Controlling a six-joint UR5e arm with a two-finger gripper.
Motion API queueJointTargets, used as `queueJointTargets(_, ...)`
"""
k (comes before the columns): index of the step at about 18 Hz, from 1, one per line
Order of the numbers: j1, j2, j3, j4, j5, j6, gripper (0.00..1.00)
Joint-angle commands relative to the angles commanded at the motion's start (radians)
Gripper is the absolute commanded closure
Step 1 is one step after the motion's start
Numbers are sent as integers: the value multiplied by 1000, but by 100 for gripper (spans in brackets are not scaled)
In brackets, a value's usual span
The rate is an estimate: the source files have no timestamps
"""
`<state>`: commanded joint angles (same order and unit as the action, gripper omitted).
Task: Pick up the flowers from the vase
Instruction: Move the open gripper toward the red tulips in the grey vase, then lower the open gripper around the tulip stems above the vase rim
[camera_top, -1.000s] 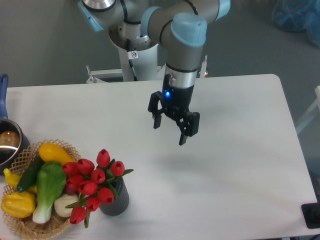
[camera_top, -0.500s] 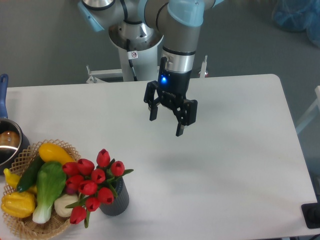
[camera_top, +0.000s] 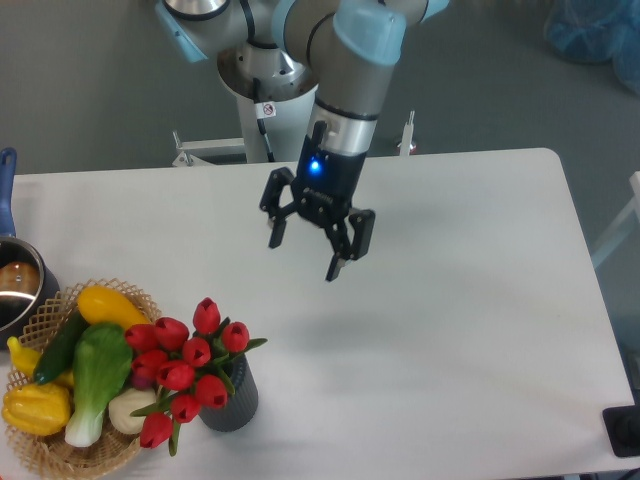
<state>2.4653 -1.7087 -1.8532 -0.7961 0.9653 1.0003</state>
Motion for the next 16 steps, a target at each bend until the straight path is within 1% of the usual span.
queueJointTargets(2,0,-20,12,9,-86,-15,0)
queueJointTargets(5,0,-63,37,17,-163,-17,0)
queueJointTargets(8,1,-101,55,21,-204,-16,0)
queueJointTargets(10,9,-115,64,44,-249,-14,0)
queueJointTargets(13,21,-164,98,51,-298,-14,0)
queueJointTargets(16,21,-189,112,52,-307,-14,0)
